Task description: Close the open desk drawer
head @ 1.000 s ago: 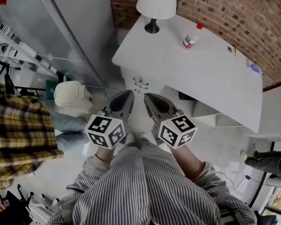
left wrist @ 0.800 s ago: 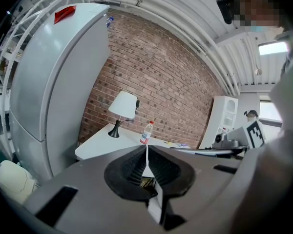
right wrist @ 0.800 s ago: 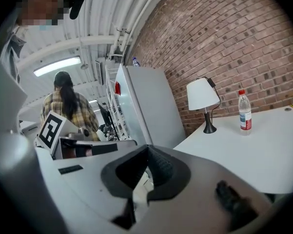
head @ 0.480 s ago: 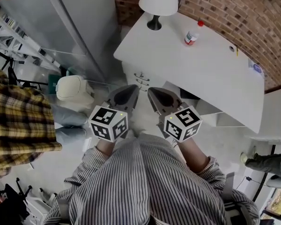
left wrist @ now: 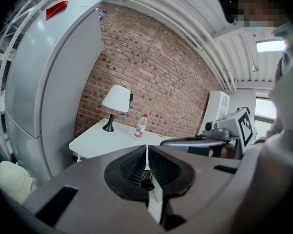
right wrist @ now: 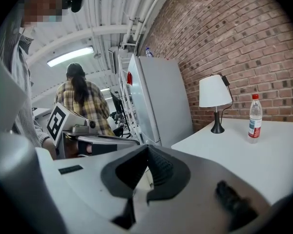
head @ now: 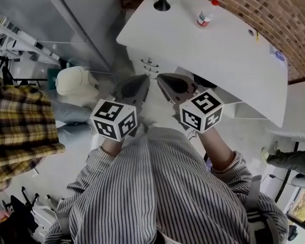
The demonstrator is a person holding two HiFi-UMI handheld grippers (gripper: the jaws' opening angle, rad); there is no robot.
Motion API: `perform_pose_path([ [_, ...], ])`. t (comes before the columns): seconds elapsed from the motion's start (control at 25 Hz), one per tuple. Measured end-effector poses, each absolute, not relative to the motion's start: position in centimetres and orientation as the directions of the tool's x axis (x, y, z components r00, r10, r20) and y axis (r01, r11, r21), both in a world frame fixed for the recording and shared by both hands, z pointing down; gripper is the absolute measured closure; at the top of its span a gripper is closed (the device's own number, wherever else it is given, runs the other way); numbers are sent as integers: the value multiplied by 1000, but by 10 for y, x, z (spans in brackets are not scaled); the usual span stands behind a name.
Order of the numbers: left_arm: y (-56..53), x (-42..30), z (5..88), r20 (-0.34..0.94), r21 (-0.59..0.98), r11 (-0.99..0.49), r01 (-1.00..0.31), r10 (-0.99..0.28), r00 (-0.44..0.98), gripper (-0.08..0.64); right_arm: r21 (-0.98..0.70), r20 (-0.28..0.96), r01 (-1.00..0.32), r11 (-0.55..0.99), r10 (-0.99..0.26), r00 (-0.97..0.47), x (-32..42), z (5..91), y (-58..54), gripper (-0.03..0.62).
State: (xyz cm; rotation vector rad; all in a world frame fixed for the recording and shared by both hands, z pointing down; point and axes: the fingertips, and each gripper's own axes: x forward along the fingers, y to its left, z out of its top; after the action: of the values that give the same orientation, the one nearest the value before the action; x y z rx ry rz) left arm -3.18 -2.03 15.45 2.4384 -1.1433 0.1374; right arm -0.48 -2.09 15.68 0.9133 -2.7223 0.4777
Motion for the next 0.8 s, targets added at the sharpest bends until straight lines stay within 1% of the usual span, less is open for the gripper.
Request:
perform_pose_path([
  [0.4, -11, -30, 162, 293, 364, -550, -752, -699, 653, 540, -205, 358, -520, 830, -431, -828, -8, 159, -8, 577],
  [0.8, 0, -24, 170, 297, 377, -555, -741, -686, 665, 540, -172, 420, -483, 858, -380, -824, 0, 173, 13, 577],
])
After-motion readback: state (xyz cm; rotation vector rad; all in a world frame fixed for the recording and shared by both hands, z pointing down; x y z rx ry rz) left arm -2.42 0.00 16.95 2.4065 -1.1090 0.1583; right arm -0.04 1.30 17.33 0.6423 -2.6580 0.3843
